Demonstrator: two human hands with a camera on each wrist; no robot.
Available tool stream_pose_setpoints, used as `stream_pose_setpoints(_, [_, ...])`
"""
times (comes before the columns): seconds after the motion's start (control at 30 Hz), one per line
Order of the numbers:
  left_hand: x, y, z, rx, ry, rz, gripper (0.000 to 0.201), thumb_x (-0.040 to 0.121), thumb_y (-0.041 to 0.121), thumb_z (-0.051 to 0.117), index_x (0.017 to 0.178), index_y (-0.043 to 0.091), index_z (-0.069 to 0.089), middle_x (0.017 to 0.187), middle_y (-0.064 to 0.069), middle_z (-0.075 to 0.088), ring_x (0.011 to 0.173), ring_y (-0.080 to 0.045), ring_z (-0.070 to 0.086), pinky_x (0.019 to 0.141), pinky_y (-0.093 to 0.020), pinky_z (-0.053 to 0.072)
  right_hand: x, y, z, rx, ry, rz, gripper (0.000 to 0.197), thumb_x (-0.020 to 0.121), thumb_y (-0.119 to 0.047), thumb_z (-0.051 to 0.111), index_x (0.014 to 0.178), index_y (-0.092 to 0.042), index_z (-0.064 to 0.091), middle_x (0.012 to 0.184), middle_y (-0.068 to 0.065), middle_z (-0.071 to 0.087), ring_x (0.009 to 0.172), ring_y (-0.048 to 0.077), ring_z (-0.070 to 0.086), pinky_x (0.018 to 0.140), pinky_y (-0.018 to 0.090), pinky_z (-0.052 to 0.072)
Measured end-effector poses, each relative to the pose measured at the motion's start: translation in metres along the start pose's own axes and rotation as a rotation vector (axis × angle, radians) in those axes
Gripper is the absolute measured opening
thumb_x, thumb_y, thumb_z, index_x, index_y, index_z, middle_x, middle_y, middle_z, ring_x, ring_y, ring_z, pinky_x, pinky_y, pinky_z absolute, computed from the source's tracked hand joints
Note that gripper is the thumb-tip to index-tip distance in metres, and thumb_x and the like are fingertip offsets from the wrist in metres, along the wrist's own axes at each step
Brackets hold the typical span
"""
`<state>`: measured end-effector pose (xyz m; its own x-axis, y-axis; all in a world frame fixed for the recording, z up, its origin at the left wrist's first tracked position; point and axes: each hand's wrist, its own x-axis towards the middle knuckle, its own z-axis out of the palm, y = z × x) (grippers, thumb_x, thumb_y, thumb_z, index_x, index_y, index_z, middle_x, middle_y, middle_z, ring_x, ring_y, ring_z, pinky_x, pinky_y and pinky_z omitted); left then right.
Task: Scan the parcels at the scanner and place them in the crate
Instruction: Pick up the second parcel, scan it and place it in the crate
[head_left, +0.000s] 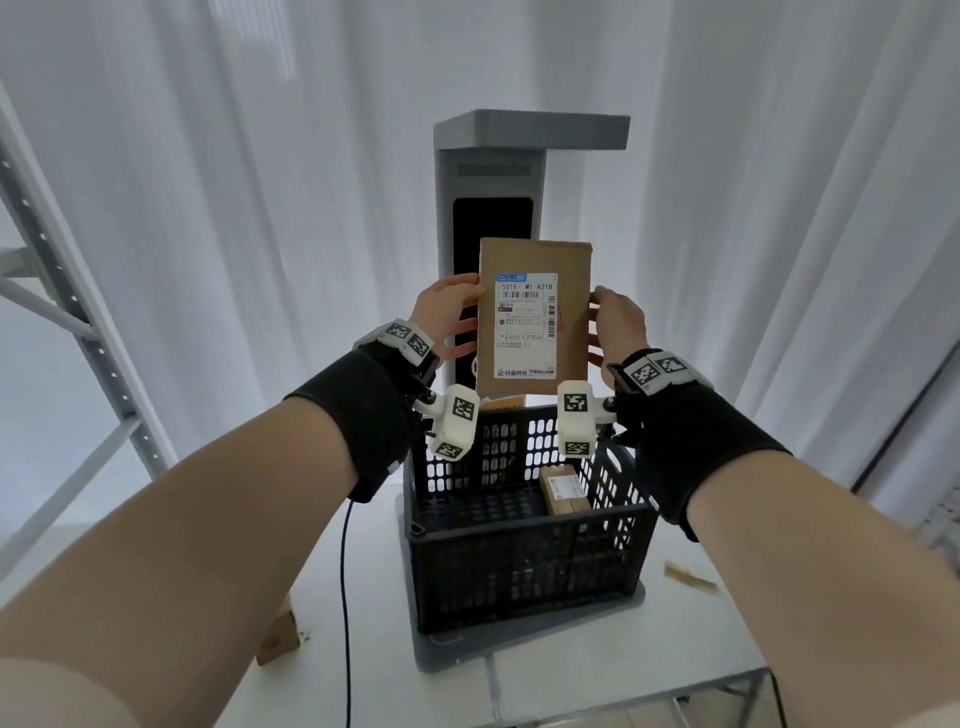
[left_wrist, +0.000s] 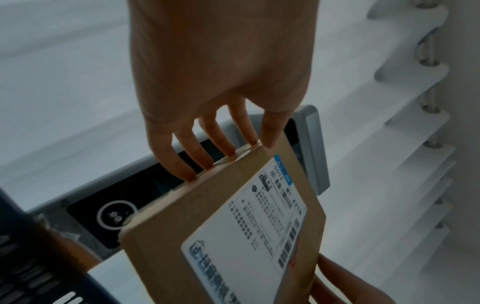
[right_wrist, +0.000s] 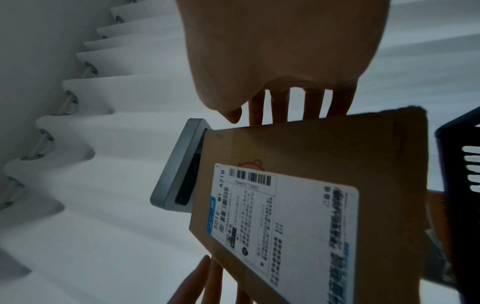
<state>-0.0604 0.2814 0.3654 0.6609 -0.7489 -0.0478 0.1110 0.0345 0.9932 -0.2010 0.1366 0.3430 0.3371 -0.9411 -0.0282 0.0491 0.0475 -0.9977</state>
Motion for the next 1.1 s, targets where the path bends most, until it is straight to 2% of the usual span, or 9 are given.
stream_pose_setpoints(0.1, [0.002,-0.018,-0.001,0.002,-0.012,-0.039,0.023,0.091,0.018,0.066,0.112,0.029,0.065,0.097,0.006,0.072,0.094,-0.018,0.066,0.092,-0.042,0.053,0.0,0.019,-0.002,-0.011,0.006,0.034,0.042,0.081,-0.037,0.045,0.113,-0.018,0.065,0.112,0.005,0.073,0.093,0.028,0.069,0.08,0.04,0.054])
stream_pose_setpoints(0.27, [0.013,-0.048,-0.003,0.035,-0.026,-0.117,0.024,0.088,0.017,0.07,0.109,0.029,0.068,0.095,0.006,0.073,0.093,-0.019,0.066,0.084,-0.037,0.055,0.009,0.055,-0.005,-0.034,0.024,0.11,0.038,0.085,-0.032,0.046,0.114,-0.018,0.066,0.111,0.005,0.073,0.088,0.026,0.066,0.083,0.043,0.055])
stream_pose_setpoints(0.37, [0.025,-0.062,-0.001,0.046,-0.044,-0.165,0.015,0.087,0.017,0.071,0.099,0.026,0.07,0.088,0.006,0.072,0.087,-0.018,0.066,0.076,-0.033,0.057,0.025,0.074,-0.007,-0.051,0.013,0.134,0.037,0.086,-0.028,0.045,0.112,-0.018,0.069,0.108,0.006,0.074,0.085,0.028,0.065,0.082,0.044,0.057])
stream_pose_setpoints(0.5, [0.052,-0.088,0.001,0.035,-0.03,-0.259,0.021,0.086,0.022,0.073,0.107,0.023,0.074,0.091,0.004,0.074,0.088,-0.021,0.07,0.088,-0.038,0.058,0.055,0.101,-0.01,-0.107,-0.033,0.214,0.036,0.09,-0.024,0.041,0.109,-0.015,0.07,0.11,0.013,0.074,0.081,0.034,0.065,0.087,0.049,0.056])
stream_pose_setpoints(0.57, [0.07,-0.106,0.003,0.034,-0.004,-0.3,0.029,0.084,0.024,0.073,0.113,0.022,0.074,0.095,0.004,0.075,0.094,-0.021,0.071,0.092,-0.041,0.056,0.073,0.116,-0.008,-0.151,-0.047,0.246,0.035,0.09,-0.023,0.042,0.108,-0.015,0.071,0.108,0.016,0.075,0.091,0.039,0.07,0.093,0.052,0.056])
stream_pose_setpoints(0.73, [0.109,-0.147,0.01,0.046,0.031,-0.389,0.026,0.082,0.022,0.073,0.108,0.023,0.074,0.1,0.003,0.075,0.1,-0.022,0.069,0.092,-0.041,0.055,0.121,0.159,-0.002,-0.195,-0.082,0.375,0.03,0.082,-0.024,0.047,0.094,-0.011,0.072,0.104,0.012,0.076,0.099,0.035,0.071,0.093,0.05,0.056])
stream_pose_setpoints(0.87, [0.141,-0.182,0.012,0.047,0.072,-0.477,0.023,0.085,0.022,0.071,0.108,0.026,0.072,0.106,0.005,0.072,0.099,-0.02,0.067,0.097,-0.043,0.052,0.158,0.201,0.005,-0.211,-0.124,0.443,0.022,0.084,-0.023,0.048,0.079,-0.019,0.068,0.093,0.007,0.073,0.081,0.028,0.065,0.076,0.039,0.054])
stream_pose_setpoints(0.97, [0.161,-0.21,0.01,0.071,0.068,-0.558,0.031,0.084,0.026,0.07,0.114,0.024,0.072,0.11,0.006,0.073,0.106,-0.02,0.067,0.1,-0.044,0.051,0.174,0.227,0.008,-0.338,-0.2,0.459,0.018,0.09,-0.027,0.048,0.074,-0.026,0.055,0.079,-0.003,0.059,0.074,0.018,0.059,0.08,0.039,0.055])
stream_pose_setpoints(1.1, [0.179,-0.243,0.005,0.066,0.108,-0.621,0.027,0.086,0.026,0.069,0.113,0.026,0.07,0.116,0.005,0.07,0.112,-0.022,0.064,0.099,-0.045,0.05,0.186,0.26,0.012,-0.359,-0.247,0.523,0.022,0.094,-0.026,0.046,0.072,-0.026,0.051,0.075,-0.004,0.053,0.064,0.012,0.053,0.067,0.032,0.052])
